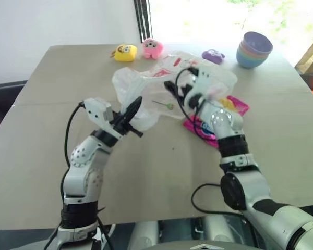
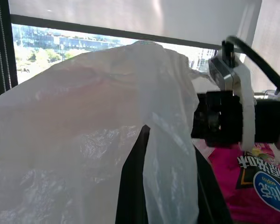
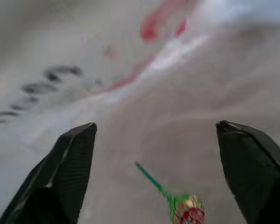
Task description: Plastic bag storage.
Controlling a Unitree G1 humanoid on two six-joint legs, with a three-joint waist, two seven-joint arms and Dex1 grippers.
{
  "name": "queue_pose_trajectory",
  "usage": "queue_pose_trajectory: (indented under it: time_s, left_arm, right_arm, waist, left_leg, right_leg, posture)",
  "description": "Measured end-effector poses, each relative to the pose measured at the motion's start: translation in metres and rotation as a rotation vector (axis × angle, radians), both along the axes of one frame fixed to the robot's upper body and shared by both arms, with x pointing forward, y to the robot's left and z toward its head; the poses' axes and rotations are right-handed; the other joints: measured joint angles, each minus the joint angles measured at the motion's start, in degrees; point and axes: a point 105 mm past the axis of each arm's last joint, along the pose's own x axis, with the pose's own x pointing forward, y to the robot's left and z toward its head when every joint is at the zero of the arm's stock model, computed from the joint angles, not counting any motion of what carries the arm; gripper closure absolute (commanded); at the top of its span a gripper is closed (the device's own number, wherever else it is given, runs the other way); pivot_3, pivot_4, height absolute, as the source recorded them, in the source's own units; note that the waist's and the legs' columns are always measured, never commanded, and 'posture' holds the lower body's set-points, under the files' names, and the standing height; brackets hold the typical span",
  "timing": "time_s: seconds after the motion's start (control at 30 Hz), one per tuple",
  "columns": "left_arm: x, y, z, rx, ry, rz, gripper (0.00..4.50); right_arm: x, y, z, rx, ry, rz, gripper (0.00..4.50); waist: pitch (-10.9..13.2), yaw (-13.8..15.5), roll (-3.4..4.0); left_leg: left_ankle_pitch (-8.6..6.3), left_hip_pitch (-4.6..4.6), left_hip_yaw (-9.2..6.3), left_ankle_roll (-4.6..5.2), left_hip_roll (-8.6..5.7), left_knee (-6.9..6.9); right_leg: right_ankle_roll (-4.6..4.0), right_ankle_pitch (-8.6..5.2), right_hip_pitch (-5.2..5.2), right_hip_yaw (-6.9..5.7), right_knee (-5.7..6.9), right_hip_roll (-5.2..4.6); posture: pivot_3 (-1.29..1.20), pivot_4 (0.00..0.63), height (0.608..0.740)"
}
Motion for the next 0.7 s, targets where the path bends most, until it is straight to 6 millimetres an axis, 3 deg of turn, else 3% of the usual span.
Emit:
queue_pose_trajectory:
  time_s: [0.07, 0.13, 0.23, 0.33, 0.4, 0.5, 0.57, 0.7]
  left_arm:
    - [0.002, 0.0, 0.0, -0.026, 0.004, 0.023, 4.5]
    - [0.006, 0.001, 0.003, -0.053, 0.002, 0.049, 4.5]
    - [0.01, 0.002, 0.006, -0.08, -0.005, 0.087, 4.5]
    - [0.012, 0.004, 0.004, -0.108, 0.002, 0.121, 4.5]
    - [0.012, 0.003, 0.003, -0.115, 0.007, 0.123, 4.5]
    - [0.012, 0.006, -0.002, -0.124, 0.021, 0.141, 4.5]
    - [0.011, 0.007, -0.005, -0.131, 0.031, 0.152, 4.5]
    - [0.011, -0.001, -0.006, -0.133, 0.036, 0.129, 4.5]
  right_arm:
    - [-0.006, -0.008, 0.009, -0.046, -0.089, 0.022, 0.06]
    - [-0.024, -0.02, 0.002, -0.115, -0.149, 0.105, 0.06]
    - [-0.068, -0.049, -0.019, -0.243, -0.206, 0.261, 0.06]
    - [-0.109, -0.078, -0.025, -0.251, -0.21, 0.34, 0.06]
    - [-0.114, -0.097, -0.028, -0.267, -0.202, 0.294, 0.06]
    - [-0.11, -0.163, -0.061, -0.469, -0.099, 0.069, 0.06]
    - [-0.107, -0.195, -0.077, -0.546, -0.034, -0.058, 0.06]
    - [-0.093, -0.224, -0.097, -0.415, 0.104, -0.277, 0.06]
  waist:
    - [0.0, 0.5, -0.02]
    - [0.0, 1.0, -0.06]
    - [0.0, 1.8, -0.05]
    - [0.0, 1.9, -0.07]
    - [0.0, 1.8, -0.08]
    - [0.0, 2.0, -0.11]
    - [0.0, 1.9, -0.15]
    - [0.0, 1.5, -0.19]
  left_leg:
    - [-0.01, -0.11, -0.09, 0.01, 0.0, -0.01]
    - [-0.02, -0.24, -0.28, 0.03, 0.01, -0.02]
    - [-0.05, -0.31, -0.41, 0.08, -0.08, -0.03]
    - [-0.05, -0.21, -0.49, 0.08, -0.09, -0.04]
    - [-0.05, -0.09, -0.5, 0.08, -0.07, -0.02]
    - [-0.06, -0.01, -0.47, 0.11, -0.12, 0.08]
    - [-0.05, 0.04, -0.49, 0.11, -0.12, 0.14]
    - [-0.02, 0.28, -0.45, 0.05, -0.02, 0.12]
  right_leg:
    - [0.0, 0.0, 0.01, -0.07, -0.09, -0.02]
    - [0.01, 0.0, 0.06, -0.1, -0.26, -0.04]
    - [0.06, 0.02, 0.08, -0.1, -0.45, -0.04]
    - [0.07, 0.03, 0.14, -0.11, -0.46, 0.06]
    - [0.06, 0.02, 0.18, -0.07, -0.34, 0.09]
    - [0.06, 0.01, 0.29, -0.08, -0.27, 0.07]
    - [0.06, 0.01, 0.28, 0.02, -0.16, 0.09]
    - [0.05, 0.02, 0.28, 0.28, 0.02, 0.25]
  posture:
    - [0.0, 0.15, 0.74]
    - [0.0, 0.15, 0.74]
    - [0.0, 0.15, 0.74]
    - [0.0, 0.15, 0.74]
    - [0.0, 0.15, 0.74]
    - [0.0, 0.15, 0.74]
    - [0.0, 0.15, 0.74]
    - [0.0, 0.15, 0.74]
